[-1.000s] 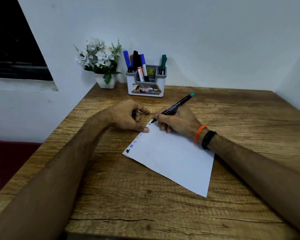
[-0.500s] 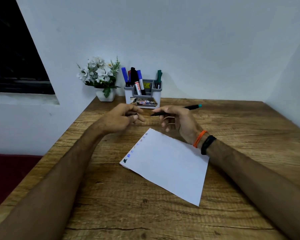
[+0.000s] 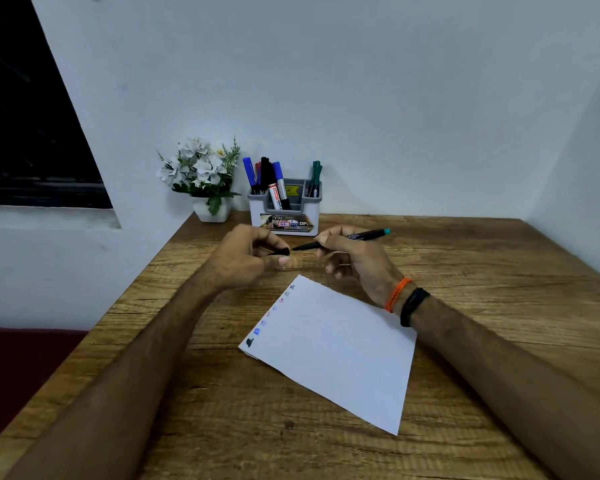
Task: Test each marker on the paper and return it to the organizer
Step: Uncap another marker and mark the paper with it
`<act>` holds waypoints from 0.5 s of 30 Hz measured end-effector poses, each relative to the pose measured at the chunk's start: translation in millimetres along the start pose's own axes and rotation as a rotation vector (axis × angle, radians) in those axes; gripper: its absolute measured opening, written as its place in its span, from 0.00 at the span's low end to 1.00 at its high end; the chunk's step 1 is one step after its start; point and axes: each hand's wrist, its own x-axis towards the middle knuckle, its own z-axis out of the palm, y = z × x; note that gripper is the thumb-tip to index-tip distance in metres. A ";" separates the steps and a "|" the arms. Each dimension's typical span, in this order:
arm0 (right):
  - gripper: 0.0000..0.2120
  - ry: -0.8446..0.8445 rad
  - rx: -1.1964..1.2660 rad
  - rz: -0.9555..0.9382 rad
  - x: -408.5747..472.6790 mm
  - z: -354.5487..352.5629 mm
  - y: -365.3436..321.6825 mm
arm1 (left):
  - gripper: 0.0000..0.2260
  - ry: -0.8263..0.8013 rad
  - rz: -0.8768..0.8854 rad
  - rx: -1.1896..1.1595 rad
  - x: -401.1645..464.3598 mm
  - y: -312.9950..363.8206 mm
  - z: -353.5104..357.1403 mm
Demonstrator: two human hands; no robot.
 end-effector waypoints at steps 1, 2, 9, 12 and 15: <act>0.03 0.000 -0.002 -0.002 0.1 -0.6 0.3 | 0.07 -0.004 0.006 -0.005 -0.3 0.4 0.4; 0.03 -0.003 -0.008 -0.004 0.0 -0.8 0.8 | 0.07 -0.009 0.015 -0.012 -0.7 1.0 0.7; 0.14 -0.142 0.049 0.059 -0.2 -1.4 4.7 | 0.07 -0.053 0.136 -0.024 -0.7 -1.1 2.2; 0.14 -0.141 0.086 0.090 1.8 -1.9 3.4 | 0.07 -0.043 0.136 -0.040 -0.9 0.3 1.9; 0.06 -0.035 0.029 0.017 3.9 -1.9 6.1 | 0.07 -0.035 0.105 -0.107 -2.0 3.1 2.9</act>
